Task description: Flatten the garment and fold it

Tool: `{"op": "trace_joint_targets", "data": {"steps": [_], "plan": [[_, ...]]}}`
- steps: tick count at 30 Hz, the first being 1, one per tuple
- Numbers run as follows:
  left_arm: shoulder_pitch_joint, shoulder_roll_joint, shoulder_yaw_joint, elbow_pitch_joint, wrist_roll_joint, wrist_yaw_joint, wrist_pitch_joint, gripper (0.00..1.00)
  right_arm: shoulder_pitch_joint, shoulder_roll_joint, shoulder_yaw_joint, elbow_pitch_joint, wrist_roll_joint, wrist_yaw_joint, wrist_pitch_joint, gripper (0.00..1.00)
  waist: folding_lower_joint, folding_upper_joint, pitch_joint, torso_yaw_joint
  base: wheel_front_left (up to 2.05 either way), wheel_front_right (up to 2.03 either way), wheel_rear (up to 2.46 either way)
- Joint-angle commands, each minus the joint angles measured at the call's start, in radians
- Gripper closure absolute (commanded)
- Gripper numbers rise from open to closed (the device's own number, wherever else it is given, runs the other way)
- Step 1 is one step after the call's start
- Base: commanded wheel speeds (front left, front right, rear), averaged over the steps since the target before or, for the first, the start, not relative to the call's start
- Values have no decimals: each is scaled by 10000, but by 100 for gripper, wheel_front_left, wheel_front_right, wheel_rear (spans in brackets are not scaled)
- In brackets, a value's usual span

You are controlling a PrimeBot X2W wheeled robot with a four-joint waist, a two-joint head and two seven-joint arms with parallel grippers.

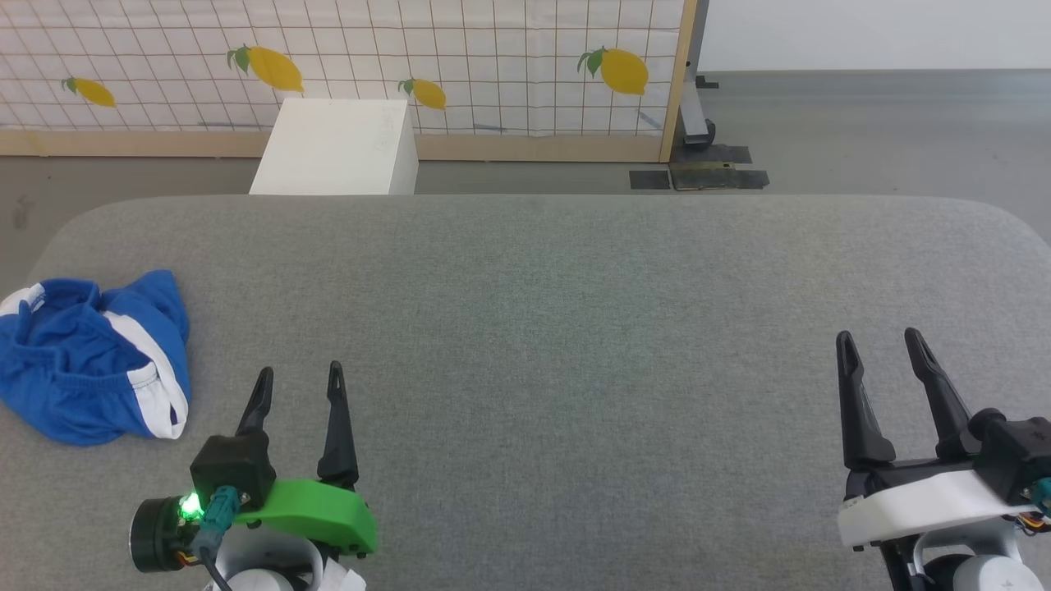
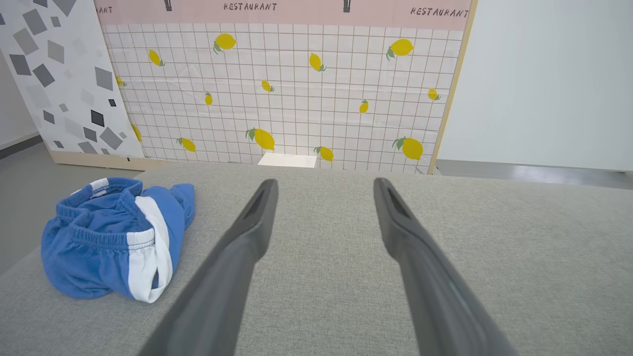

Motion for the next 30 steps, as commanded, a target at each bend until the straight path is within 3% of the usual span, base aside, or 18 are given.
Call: {"op": "trace_joint_targets", "data": {"steps": [1,30], "plan": [[-26,-27,-9,25,-104,70,-100,0,180,10,-34,-55,120,-8,-126,0,0,-1,-3,4,0,0,0],[13,-38,-260,362,-431,174,-696,0,410,15,-66,233,374,-12,-725,0,0,-1,-106,96,0,0,0]]}}
